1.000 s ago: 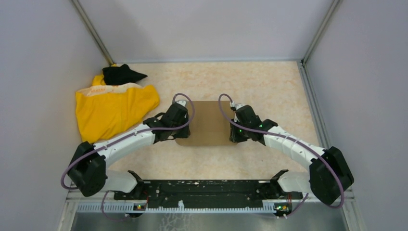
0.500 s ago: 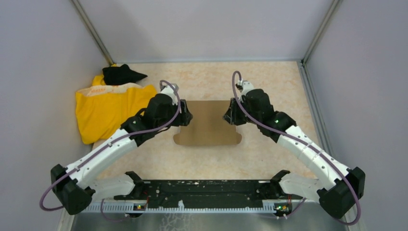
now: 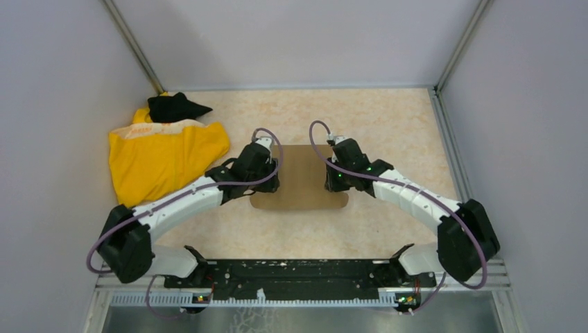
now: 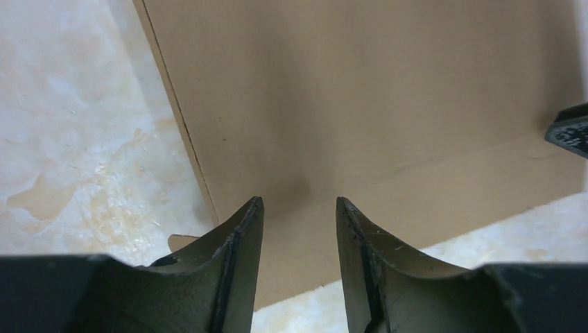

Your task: Fold the paper box

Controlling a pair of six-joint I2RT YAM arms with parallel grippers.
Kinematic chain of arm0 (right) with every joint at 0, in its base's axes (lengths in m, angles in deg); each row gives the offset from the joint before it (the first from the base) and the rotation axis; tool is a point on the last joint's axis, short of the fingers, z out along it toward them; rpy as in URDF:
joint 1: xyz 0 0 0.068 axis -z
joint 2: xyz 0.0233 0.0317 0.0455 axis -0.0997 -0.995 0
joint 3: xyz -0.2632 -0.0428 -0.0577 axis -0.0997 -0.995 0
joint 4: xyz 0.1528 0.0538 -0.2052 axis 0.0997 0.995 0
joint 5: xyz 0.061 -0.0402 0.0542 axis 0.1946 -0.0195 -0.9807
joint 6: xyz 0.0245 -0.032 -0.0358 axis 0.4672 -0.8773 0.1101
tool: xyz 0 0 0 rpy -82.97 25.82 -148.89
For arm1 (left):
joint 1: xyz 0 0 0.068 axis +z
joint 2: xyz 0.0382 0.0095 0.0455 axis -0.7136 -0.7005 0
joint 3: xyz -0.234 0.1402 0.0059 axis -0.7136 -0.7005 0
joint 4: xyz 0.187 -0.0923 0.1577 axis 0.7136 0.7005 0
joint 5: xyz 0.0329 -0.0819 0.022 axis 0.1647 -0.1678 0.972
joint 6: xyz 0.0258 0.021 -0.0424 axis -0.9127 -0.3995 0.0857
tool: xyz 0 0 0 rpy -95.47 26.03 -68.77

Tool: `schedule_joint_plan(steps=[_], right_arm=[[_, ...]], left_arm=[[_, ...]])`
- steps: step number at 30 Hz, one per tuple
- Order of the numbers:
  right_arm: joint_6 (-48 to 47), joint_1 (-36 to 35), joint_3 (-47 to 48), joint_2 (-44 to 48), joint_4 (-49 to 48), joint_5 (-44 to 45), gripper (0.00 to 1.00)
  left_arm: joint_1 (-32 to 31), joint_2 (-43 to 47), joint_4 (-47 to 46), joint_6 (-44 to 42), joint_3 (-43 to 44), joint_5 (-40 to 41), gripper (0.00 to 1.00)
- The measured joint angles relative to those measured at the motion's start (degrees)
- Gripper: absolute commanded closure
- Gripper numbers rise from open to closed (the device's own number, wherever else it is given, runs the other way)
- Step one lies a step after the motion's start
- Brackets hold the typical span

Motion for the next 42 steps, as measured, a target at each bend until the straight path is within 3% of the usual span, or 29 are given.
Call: schedule_joint_plan(steps=[4, 9, 13, 17, 19, 22, 24, 26, 34, 42], right_arm=[[0.3, 0.2, -5.1, -3.9, -4.5, 0.5, 0.89], [0.5, 0.3, -8.1, -1.0, -8.3, 0.9, 0.89], [0.3, 0.3, -7.9, 0.7, -6.4, 1.4, 0.78], [-0.1, 0.5, -5.9, 4.3, -1.6, 3.1, 0.69], [-0.3, 0.9, -3.9, 6.2, -0.5, 3.8, 0.57], [-0.7, 2.4, -1.8, 8.2, -0.5, 4.2, 0.28], [-1.4, 5.0, -2.1, 9.2, -0.9, 3.1, 0.18], [-1.1, 8.9, -4.0, 9.7, -2.4, 0.2, 0.03], [2.7, 30.5, -21.7, 11.9, -16.7, -22.9, 0.01], [7.0, 31.8, -26.4, 7.5, -32.2, -35.9, 0.01]], left_arm=[[0.0, -6.0, -2.5, 0.3, -2.5, -0.5, 0.53], [0.1, -3.6, -6.0, 0.7, -5.4, -0.8, 0.52], [0.0, -2.5, -2.2, 0.7, -3.7, -1.8, 0.44], [0.1, -0.3, 2.4, -0.6, 0.4, -1.3, 0.30], [0.2, 1.9, 3.8, -1.4, 4.0, -0.1, 0.24], [1.2, 4.7, 3.9, -2.3, 7.0, 1.3, 0.16], [2.8, 6.3, 3.8, -2.3, 6.9, 1.8, 0.02], [4.8, 7.1, 3.4, -2.1, 4.9, 1.9, 0.01], [11.5, 13.6, -2.3, -0.6, -11.8, -4.2, 0.01], [12.1, 15.6, -14.9, 0.7, -18.8, -12.0, 0.01]])
